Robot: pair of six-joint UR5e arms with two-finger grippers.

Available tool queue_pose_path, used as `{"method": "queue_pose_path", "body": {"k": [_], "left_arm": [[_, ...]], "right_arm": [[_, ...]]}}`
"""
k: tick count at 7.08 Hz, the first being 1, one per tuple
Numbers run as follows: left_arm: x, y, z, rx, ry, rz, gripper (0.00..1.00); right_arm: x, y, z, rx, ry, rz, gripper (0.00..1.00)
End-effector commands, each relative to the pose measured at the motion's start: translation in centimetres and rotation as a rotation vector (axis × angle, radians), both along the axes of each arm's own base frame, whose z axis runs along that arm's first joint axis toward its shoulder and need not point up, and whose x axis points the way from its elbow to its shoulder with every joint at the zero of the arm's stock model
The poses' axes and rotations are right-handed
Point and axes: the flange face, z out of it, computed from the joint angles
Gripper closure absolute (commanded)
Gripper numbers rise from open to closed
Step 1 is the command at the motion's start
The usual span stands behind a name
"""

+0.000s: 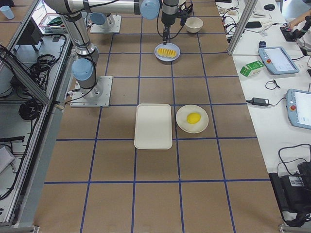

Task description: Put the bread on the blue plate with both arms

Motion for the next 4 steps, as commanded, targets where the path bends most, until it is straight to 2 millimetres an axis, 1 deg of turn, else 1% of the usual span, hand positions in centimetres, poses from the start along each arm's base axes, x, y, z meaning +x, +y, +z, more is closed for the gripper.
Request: {"method": "queue_pose_path", "body": {"k": [1, 2, 3, 4], "left_arm": [[-0.02, 0.00, 0.01, -0.001, 0.000, 0.000, 0.00], [0.05, 0.00, 0.24, -0.006, 0.000, 0.001, 0.00], [0.13, -0.07, 0.17, -0.004, 0.000, 0.003, 0.00], [0.12, -0.02, 0.24, -0.006, 0.001, 0.003, 0.00]], "right_arm": [[-0.03, 1.29, 1.23, -0.004, 0.001, -0.003, 0.00], [0.32, 1.36, 1.17, -0.011, -0.013, 0.013, 0.00], [0.20, 1.22, 0.93, -0.011, -0.001, 0.012, 0.00], [0.17, 0.93, 0.26, -0.002, 0.002, 0.014, 0.00]]}}
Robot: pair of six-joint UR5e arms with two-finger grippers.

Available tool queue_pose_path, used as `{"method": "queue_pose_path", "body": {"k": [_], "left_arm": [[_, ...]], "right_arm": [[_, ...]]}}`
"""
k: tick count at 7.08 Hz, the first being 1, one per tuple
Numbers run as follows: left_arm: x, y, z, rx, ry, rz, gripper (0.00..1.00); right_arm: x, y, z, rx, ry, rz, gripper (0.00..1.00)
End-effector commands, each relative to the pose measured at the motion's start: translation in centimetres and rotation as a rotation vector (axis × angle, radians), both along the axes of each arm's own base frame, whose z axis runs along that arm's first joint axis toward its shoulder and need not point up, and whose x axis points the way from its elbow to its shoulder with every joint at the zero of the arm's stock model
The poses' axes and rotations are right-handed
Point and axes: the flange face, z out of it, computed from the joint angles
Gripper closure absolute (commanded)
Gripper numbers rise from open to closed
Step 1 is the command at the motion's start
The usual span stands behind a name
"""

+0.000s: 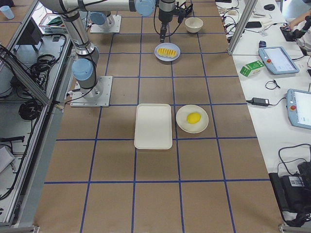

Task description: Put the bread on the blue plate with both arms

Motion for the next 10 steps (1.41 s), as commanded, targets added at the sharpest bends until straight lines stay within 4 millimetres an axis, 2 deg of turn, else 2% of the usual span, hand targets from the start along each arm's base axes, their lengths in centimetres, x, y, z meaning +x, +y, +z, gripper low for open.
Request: {"method": "queue_pose_path", "body": {"k": [1, 4, 10], "left_arm": [[0.04, 0.01, 0.07, -0.001, 0.000, 0.001, 0.00], [0.04, 0.01, 0.07, -0.001, 0.000, 0.001, 0.00], [0.04, 0.01, 0.07, -0.001, 0.000, 0.001, 0.00]], "right_arm": [[0.01, -0.17, -0.34, 0.000, 0.003, 0.003, 0.00], [-0.56, -0.25, -0.39, -0.002, 0.060, 0.007, 0.00], [-0.56, -0.26, -0.67, 0.003, 0.060, 0.004, 0.00]]}}
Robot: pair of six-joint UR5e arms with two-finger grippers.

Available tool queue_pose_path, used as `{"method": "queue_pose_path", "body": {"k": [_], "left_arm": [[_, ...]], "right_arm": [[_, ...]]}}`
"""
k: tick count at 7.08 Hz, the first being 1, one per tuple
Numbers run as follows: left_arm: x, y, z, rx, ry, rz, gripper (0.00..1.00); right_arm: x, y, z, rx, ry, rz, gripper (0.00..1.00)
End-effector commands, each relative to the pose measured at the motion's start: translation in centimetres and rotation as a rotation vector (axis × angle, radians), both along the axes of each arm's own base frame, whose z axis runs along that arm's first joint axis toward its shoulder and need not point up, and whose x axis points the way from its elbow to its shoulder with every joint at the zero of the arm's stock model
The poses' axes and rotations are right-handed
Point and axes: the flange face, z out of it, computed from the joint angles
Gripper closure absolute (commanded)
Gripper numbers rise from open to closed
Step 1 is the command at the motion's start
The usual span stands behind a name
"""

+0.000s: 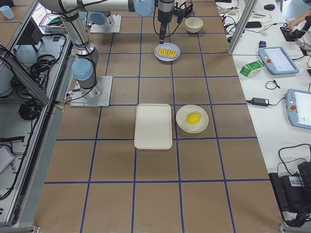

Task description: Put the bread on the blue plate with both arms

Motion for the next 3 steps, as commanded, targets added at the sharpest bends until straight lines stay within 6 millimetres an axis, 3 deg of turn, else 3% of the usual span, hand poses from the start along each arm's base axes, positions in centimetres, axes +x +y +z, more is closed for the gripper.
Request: {"method": "queue_pose_path", "body": {"k": [1, 3], "left_arm": [[0.00, 0.00, 0.00, 0.000, 0.000, 0.000, 0.00], [0.00, -0.02, 0.08, -0.002, 0.000, 0.000, 0.00]], "right_arm": [[-0.08, -0.21, 0.10, -0.012, 0.001, -0.002, 0.00], [-0.05, -0.32, 0.15, -0.023, -0.002, -0.006, 0.00]]}}
